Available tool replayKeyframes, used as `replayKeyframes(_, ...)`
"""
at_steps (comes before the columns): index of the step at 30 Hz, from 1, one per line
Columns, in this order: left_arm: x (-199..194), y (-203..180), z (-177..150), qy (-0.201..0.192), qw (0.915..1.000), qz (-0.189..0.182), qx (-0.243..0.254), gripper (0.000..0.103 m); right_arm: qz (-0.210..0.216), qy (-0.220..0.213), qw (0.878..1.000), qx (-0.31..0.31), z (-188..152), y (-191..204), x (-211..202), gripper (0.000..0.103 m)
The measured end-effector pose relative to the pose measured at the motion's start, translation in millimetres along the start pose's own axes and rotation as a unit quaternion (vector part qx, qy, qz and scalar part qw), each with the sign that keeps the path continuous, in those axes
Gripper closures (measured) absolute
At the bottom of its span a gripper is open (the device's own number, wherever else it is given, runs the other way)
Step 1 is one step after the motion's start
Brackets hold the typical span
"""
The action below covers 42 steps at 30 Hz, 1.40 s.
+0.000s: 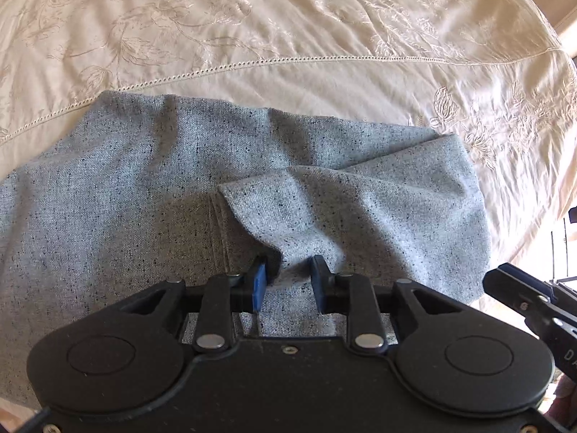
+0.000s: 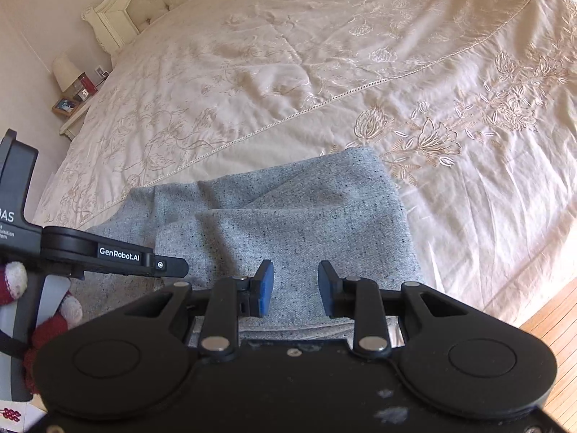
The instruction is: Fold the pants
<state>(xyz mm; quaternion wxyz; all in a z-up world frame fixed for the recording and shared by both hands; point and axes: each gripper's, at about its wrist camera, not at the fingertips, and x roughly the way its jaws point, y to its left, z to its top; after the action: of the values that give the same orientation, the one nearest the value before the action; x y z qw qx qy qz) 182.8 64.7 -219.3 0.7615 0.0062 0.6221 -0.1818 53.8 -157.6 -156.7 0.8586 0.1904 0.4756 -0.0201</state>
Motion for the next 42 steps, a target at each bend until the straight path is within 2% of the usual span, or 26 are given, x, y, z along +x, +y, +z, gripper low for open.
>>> replayKeyframes(2, 7.6, -0.4, 1.0, 0.02, 0.9998, 0.001, -0.007, 0.068, 0.005, 0.004, 1.0, 0.009, 2.5, -11.6, -2.3, 0.073)
replayKeyframes(5, 2.3, 2.2, -4.9, 0.034, 0.9988, -0.029, -0.018, 0.098, 0.003, 0.018, 1.0, 0.011, 7.3, -30.6, -3.3, 0.073)
replayKeyframes(7, -7.0, 7.7, -12.6, 0.029, 0.9984, -0.046, -0.015, 0.098, 0.0, 0.024, 1.0, 0.007, 11.3, -43.6, -3.4, 0.073)
replayKeyframes(9, -9.9, 16.6, -20.2, 0.04, 0.9986, -0.027, -0.021, 0.1, -0.002, 0.031, 1.0, 0.007, 14.7, -55.0, -3.1, 0.073)
replayKeyframes(12, -8.0, 34.6, -28.4, 0.054, 0.9971, -0.001, -0.055, 0.102, -0.004, 0.039, 0.999, 0.003, 22.7, -70.1, -0.2, 0.073)
replayKeyframes(15, -8.0, 45.6, -33.6, 0.055, 0.9943, 0.032, -0.086, 0.102, 0.002, 0.04, 0.999, -0.004, 38.0, -77.6, 6.4, 0.073)
replayKeyframes(17, -13.1, 47.2, -35.2, 0.043, 0.9922, 0.04, -0.11, 0.102, 0.013, 0.04, 0.999, -0.014, 51.4, -77.1, 12.8, 0.073)
replayKeyframes(20, -25.5, 39.6, -32.1, 0.002, 0.991, 0.013, -0.133, 0.093, 0.03, 0.041, 0.998, -0.033, 69.9, -71.8, 23.0, 0.073)
replayKeyframes(21, -28.1, 34.9, -29.7, -0.01, 0.9906, 0.003, -0.137, 0.081, 0.037, 0.042, 0.998, -0.037, 74.3, -70.3, 25.7, 0.073)
replayKeyframes(22, -29.2, 30.5, -27.4, -0.018, 0.9903, 0.0, -0.138, 0.075, 0.043, 0.043, 0.997, -0.041, 78.8, -68.2, 29.2, 0.073)
replayKeyframes(23, -29.9, 24.3, -24.4, -0.027, 0.9902, 0.005, -0.137, 0.062, 0.047, 0.045, 0.997, -0.046, 82.1, -66.2, 31.3, 0.073)
replayKeyframes(24, -29.6, 18.9, -22.4, -0.035, 0.9908, 0.01, -0.131, 0.057, 0.051, 0.046, 0.996, -0.05, 83.8, -64.8, 33.0, 0.073)
replayKeyframes(28, -19.7, 1.1, -13.8, -0.036, 0.994, 0.032, -0.098, 0.057, 0.065, 0.053, 0.995, -0.059, 86.8, -62.4, 36.1, 0.073)
replayKeyframes(31, -17.8, -1.7, -13.3, -0.035, 0.9941, 0.04, -0.095, 0.058, 0.066, 0.056, 0.994, -0.062, 84.8, -65.4, 35.5, 0.073)
replayKeyframes(36, -38.5, 2.0, -25.7, -0.072, 0.991, 0.022, -0.111, 0.058, 0.063, 0.055, 0.995, -0.053, 84.7, -78.2, 31.3, 0.073)
replayKeyframes(42, -42.3, 2.4, -23.6, -0.08, 0.9915, -0.003, -0.102, 0.058, 0.059, 0.056, 0.995, -0.049, 84.2, -84.7, 30.5, 0.073)
